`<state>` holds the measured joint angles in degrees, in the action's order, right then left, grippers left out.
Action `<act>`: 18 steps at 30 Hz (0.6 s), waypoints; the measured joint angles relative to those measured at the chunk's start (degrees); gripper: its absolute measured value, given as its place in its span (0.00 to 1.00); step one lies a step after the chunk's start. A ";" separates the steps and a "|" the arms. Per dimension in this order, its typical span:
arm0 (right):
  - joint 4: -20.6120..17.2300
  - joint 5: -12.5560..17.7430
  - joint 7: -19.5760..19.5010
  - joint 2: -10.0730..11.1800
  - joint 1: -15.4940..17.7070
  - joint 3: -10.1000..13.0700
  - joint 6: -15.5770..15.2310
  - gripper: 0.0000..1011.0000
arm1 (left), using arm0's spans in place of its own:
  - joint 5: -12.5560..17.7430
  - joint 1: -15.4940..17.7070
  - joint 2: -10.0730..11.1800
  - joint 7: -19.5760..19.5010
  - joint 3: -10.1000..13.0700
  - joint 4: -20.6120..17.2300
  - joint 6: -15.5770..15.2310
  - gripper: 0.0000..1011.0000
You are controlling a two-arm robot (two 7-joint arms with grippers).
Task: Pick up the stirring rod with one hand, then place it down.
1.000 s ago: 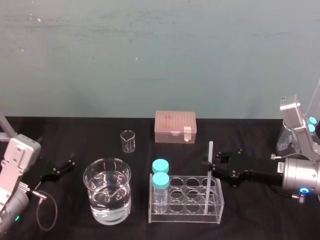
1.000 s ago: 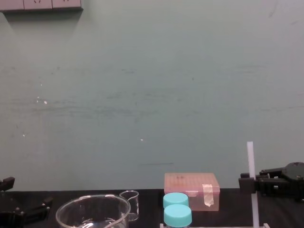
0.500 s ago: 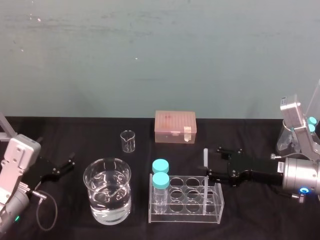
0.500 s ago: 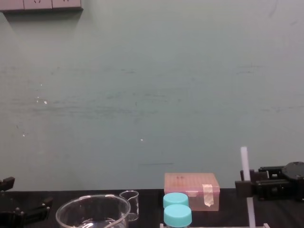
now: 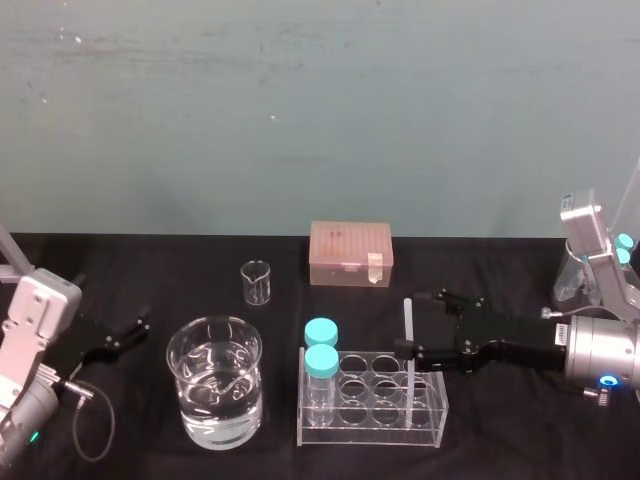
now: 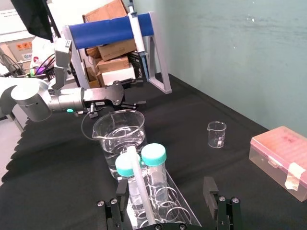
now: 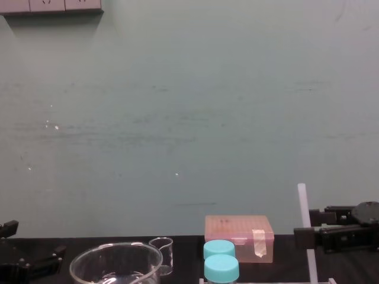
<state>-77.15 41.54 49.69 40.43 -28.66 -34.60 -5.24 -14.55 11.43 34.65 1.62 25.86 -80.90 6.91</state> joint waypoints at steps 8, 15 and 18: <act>-1.45 3.89 3.19 -0.49 -0.08 2.22 1.87 0.99 | 0.00 0.00 0.00 0.00 0.00 0.00 0.00 0.99; -5.73 9.66 4.16 -1.16 -1.32 5.37 2.39 0.99 | 0.00 0.00 0.00 0.00 0.00 0.00 0.00 0.99; -7.98 12.07 0.24 -2.20 -2.05 7.48 2.66 0.99 | 0.00 0.00 0.00 0.00 0.00 0.00 0.00 0.99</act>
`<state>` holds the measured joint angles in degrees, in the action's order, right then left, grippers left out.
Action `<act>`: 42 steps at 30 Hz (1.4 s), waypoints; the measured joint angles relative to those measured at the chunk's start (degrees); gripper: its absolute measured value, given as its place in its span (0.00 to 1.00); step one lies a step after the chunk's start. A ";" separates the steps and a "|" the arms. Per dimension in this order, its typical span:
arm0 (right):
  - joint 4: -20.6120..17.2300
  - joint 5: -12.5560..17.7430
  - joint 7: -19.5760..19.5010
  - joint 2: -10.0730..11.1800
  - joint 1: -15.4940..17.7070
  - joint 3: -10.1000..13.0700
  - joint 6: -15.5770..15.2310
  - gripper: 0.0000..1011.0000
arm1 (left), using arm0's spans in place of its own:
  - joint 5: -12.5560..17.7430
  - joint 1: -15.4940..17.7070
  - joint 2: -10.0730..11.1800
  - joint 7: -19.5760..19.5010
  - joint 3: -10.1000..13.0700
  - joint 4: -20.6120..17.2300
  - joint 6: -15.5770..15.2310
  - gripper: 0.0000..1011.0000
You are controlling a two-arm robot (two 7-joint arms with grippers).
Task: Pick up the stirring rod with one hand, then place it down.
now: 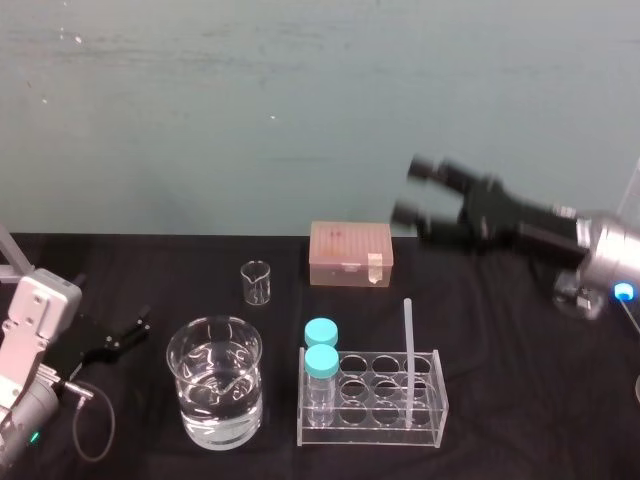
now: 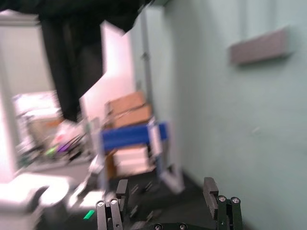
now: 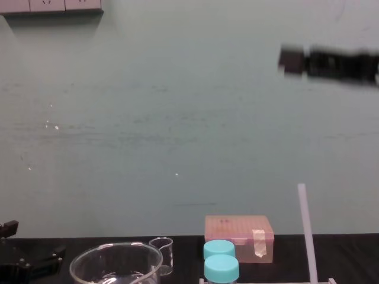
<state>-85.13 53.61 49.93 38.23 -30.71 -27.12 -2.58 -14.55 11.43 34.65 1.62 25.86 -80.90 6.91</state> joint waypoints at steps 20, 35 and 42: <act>11.22 -17.73 -38.33 -13.96 -2.32 2.00 9.51 0.99 | 0.00 0.00 0.00 0.00 0.00 0.00 0.00 0.99; 14.92 -24.09 -42.67 -15.38 2.02 0.80 9.43 0.99 | 0.00 0.00 0.00 0.00 0.00 -0.01 0.00 0.99; 13.87 -25.23 -44.00 -15.97 3.76 1.08 6.58 0.99 | 0.00 0.00 0.00 0.00 0.00 0.00 -0.01 0.99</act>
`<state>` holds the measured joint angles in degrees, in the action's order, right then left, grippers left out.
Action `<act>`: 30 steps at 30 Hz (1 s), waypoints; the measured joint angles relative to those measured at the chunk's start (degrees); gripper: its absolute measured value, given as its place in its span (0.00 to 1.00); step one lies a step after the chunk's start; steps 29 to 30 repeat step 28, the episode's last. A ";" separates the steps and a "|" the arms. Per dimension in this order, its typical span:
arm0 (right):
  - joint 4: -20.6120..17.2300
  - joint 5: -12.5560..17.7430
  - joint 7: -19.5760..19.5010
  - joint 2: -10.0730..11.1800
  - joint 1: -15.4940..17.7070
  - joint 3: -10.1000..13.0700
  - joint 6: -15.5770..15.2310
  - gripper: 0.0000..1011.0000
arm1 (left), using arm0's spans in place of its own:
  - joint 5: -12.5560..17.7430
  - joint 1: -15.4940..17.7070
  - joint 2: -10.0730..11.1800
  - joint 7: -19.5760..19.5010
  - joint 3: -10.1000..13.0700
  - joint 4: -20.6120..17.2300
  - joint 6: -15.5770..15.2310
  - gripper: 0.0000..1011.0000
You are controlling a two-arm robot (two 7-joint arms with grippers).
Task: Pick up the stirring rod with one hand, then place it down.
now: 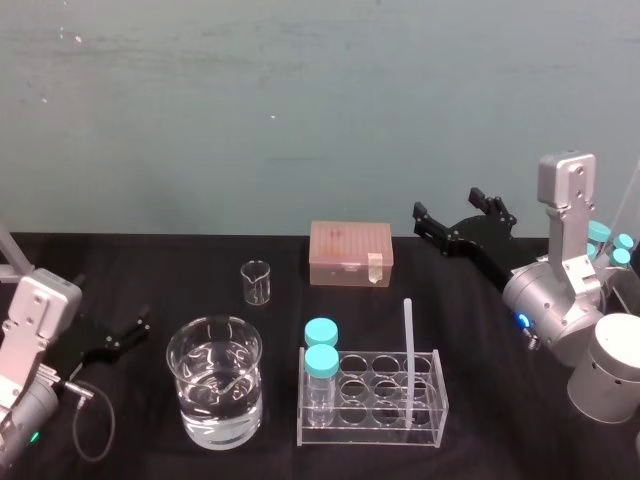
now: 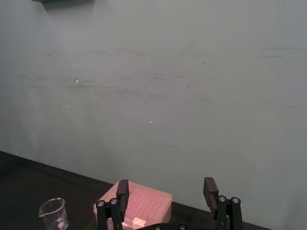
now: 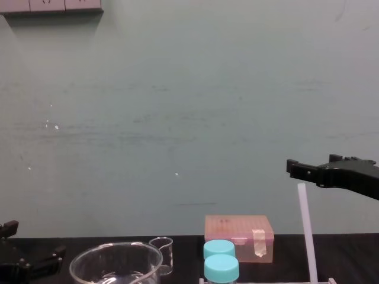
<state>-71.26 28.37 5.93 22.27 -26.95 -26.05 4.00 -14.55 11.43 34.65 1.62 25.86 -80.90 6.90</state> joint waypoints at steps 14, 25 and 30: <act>-0.32 0.07 0.00 -0.06 0.20 0.10 -0.46 0.99 | 0.00 0.00 0.00 0.00 0.00 0.00 0.00 0.99; -0.16 0.03 0.00 -0.01 0.12 0.01 -0.18 0.99 | 0.00 0.00 0.00 0.00 0.00 0.00 0.00 0.99; -0.15 0.03 0.00 0.00 0.11 0.01 -0.16 0.99 | 0.00 0.00 0.00 0.00 0.00 0.00 0.00 0.99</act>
